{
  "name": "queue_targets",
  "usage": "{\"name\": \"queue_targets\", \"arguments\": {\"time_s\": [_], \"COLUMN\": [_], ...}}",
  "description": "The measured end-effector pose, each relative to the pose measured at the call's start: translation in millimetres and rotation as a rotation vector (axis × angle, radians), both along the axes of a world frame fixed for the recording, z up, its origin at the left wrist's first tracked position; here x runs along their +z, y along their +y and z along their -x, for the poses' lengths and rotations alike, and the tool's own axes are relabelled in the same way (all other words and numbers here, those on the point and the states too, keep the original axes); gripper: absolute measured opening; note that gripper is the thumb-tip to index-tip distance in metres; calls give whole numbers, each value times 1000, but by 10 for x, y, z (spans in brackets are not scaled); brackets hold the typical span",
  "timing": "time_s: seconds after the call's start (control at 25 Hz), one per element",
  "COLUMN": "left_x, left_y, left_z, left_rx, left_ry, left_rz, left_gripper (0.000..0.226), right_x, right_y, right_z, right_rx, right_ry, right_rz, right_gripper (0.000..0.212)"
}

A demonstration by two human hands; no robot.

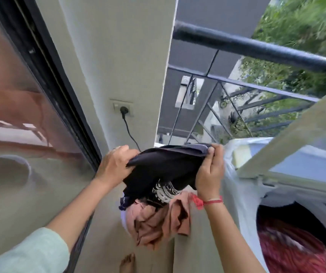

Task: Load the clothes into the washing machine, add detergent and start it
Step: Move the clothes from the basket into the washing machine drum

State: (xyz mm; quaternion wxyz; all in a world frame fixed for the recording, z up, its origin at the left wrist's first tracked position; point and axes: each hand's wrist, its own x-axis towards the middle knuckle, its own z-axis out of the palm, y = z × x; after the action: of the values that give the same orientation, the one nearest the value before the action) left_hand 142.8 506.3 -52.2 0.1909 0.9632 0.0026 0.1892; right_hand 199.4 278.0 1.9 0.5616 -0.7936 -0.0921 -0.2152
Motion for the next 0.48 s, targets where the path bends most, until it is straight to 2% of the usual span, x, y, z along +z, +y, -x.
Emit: {"name": "queue_targets", "arguments": {"time_s": [0.12, 0.2, 0.24, 0.32, 0.36, 0.4, 0.44, 0.48], "left_x": [806, 1252, 1432, 1727, 1860, 1998, 2134, 2266], "left_y": [-319, -688, -893, -1301, -1533, -1808, -2078, -2346], "left_z": [-7, -16, -18, -27, -33, -33, -37, -39], "left_rx": [229, 229, 186, 134, 119, 87, 34, -22], "left_ry": [-167, -296, -345, -407, -439, -477, -503, -524], "left_rz": [88, 74, 57, 63, 104, 138, 139, 100], "left_gripper": [14, 14, 13, 7, 12, 17, 20, 20], "right_x": [782, 1171, 1280, 1331, 1267, 1167, 1084, 1018], "right_y": [-464, -985, -1273, -1836, -2090, -2351, -2572, -2776], "right_z": [188, 348, 392, 394, 386, 381, 381, 386], "right_rx": [167, 260, 274, 266, 248, 217, 164, 88], "right_ry": [-221, -340, -327, -119, 23, 165, 285, 371], "right_rz": [69, 161, 255, 490, 659, 825, 909, 911], "right_gripper": [30, 38, 46, 59, 57, 47, 32, 21]}}
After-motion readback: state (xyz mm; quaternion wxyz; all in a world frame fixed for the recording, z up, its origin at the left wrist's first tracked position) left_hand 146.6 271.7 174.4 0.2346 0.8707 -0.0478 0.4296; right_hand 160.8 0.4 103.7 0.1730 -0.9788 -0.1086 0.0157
